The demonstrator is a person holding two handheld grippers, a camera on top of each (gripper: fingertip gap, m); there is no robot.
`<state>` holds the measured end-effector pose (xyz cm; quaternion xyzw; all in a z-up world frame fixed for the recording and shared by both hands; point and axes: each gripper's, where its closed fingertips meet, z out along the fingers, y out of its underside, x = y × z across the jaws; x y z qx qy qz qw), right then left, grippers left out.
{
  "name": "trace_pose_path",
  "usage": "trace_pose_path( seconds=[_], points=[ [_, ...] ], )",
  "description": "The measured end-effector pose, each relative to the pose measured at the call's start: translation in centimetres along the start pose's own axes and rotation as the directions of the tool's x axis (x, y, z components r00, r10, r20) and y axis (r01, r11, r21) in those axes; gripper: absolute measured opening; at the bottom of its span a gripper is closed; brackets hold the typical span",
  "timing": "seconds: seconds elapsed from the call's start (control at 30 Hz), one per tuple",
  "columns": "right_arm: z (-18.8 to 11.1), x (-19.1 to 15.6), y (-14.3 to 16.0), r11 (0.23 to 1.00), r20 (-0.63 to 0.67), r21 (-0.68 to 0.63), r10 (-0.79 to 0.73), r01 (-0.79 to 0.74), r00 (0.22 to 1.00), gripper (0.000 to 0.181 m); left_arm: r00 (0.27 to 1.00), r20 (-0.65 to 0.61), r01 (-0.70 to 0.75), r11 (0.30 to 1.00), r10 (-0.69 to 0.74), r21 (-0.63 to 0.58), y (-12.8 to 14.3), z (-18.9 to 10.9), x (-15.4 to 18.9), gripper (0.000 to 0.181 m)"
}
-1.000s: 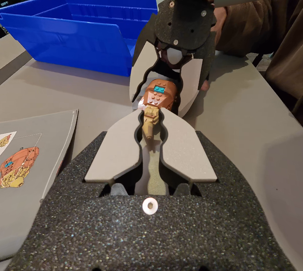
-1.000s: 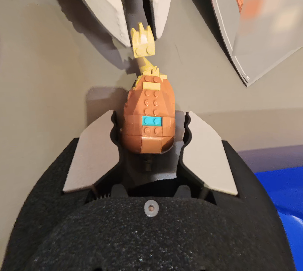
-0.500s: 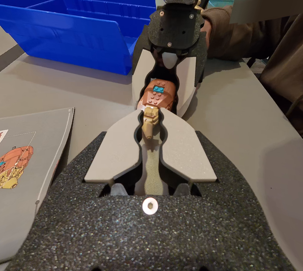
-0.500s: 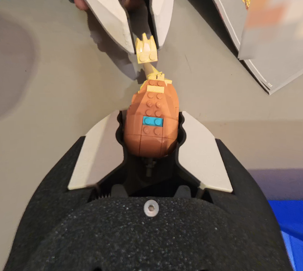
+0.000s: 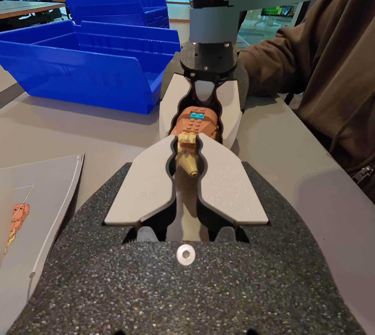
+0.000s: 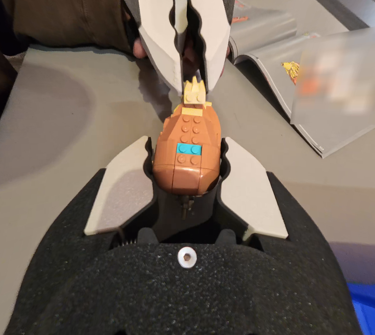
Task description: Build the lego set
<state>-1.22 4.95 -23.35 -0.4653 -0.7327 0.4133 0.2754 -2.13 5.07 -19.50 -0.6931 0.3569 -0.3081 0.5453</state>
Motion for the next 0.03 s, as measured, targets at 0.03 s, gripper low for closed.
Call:
trace_pose_path(
  seconds=[0.03],
  points=[
    [-0.07, 0.00, -0.21, 1.000, -0.005, 0.011, -0.004, 0.004, 1.000, 0.065, 1.000, 0.002, -0.013, 1.000, 0.013, -0.010, 0.12, 0.07, 0.07, 0.017]
  ],
)
